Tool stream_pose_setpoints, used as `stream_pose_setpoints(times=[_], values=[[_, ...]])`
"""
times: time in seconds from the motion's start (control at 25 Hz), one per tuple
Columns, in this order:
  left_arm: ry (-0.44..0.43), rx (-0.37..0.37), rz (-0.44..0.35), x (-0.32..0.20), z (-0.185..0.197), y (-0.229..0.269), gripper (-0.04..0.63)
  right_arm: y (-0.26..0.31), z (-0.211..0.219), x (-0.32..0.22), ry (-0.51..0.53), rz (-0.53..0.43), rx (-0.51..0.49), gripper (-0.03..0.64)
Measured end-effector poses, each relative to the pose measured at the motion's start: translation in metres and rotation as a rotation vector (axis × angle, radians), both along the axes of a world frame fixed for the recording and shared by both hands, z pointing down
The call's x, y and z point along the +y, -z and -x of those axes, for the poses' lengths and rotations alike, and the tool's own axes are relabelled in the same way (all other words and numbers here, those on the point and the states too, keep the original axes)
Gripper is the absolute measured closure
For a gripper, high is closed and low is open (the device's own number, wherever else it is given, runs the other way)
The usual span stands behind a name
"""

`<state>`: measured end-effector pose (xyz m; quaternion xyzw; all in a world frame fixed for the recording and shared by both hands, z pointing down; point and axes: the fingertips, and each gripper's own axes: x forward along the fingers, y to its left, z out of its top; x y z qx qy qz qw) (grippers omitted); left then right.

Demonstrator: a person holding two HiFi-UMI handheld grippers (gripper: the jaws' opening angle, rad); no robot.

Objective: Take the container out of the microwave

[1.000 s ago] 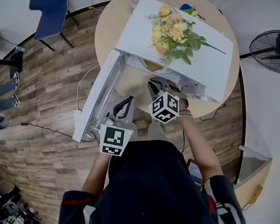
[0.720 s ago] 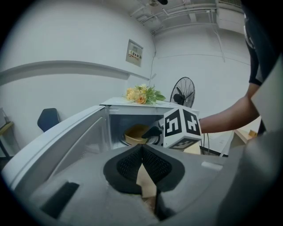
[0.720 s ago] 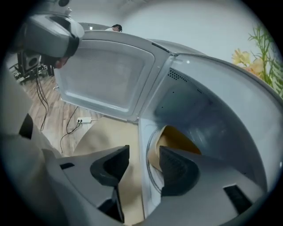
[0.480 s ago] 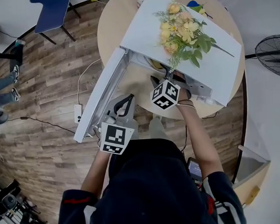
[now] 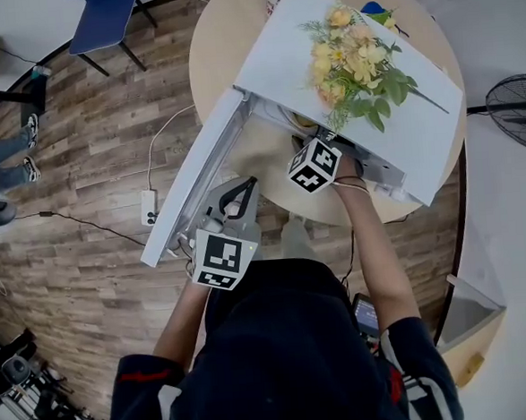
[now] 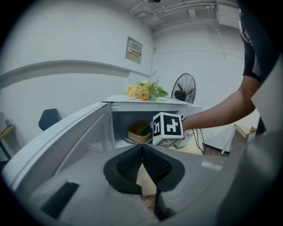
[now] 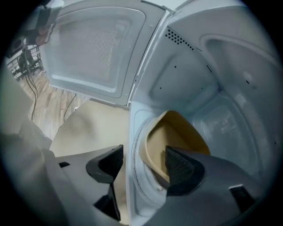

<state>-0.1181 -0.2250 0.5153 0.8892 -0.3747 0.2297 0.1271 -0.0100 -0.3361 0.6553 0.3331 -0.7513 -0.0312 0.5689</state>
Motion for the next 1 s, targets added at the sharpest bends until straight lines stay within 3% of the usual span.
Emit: stream_pose_setpoints(times=[0.16, 0.88, 1.0], values=[[0.004, 0.002, -0.002, -0.003, 0.001, 0.000, 0.581, 0.000, -0.002, -0.003, 0.004, 0.000, 0.021, 0.345], [0.020, 0.000, -0.036, 0.001, 0.007, 0.013, 0.581, -0.001, 0.008, 0.013, 0.070, 0.033, 0.071, 0.571], [0.031, -0.002, -0.044, 0.002, 0.010, 0.015, 0.581, 0.003, 0.008, 0.015, 0.081, 0.032, 0.074, 0.584]])
